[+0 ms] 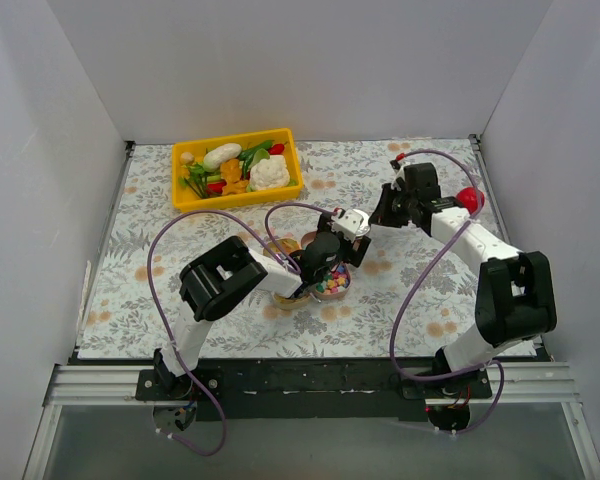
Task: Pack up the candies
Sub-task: Screw the bottle lid onto the packing bottle.
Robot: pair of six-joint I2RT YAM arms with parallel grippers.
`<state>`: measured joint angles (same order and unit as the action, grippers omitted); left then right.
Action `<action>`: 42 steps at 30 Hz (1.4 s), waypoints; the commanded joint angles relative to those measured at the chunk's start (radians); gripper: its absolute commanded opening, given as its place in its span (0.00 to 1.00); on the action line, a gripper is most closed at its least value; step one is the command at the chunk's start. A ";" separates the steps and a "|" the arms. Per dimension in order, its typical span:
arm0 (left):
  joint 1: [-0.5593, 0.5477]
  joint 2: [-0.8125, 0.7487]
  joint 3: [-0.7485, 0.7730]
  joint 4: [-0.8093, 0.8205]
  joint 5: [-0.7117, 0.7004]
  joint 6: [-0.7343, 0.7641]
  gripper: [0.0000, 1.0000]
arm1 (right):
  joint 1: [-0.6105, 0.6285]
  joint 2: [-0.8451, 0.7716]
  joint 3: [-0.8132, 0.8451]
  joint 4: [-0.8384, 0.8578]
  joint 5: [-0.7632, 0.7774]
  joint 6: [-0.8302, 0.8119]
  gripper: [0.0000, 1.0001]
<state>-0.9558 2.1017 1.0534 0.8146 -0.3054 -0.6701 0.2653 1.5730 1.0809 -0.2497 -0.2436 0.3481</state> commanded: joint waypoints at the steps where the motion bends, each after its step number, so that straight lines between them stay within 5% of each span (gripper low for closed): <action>1: -0.026 0.047 -0.026 -0.169 0.109 0.012 0.84 | 0.143 0.006 -0.093 -0.145 -0.229 0.103 0.01; 18: -0.026 0.049 -0.026 -0.164 0.112 0.006 0.84 | 0.169 -0.057 -0.177 -0.108 -0.255 0.158 0.01; 28: -0.026 0.012 -0.044 -0.178 0.071 -0.005 0.89 | 0.112 -0.129 -0.036 -0.223 -0.022 0.155 0.01; 36: -0.027 -0.057 -0.024 -0.238 0.048 0.001 0.98 | 0.040 -0.182 0.060 -0.269 0.004 0.135 0.47; 42: -0.026 -0.121 -0.024 -0.252 0.034 0.006 0.98 | -0.015 -0.205 0.085 -0.267 -0.029 0.141 0.59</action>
<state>-0.9787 2.0579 1.0428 0.6975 -0.2619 -0.6510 0.2825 1.4014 1.1137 -0.5076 -0.2356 0.4900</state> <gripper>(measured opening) 0.981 0.565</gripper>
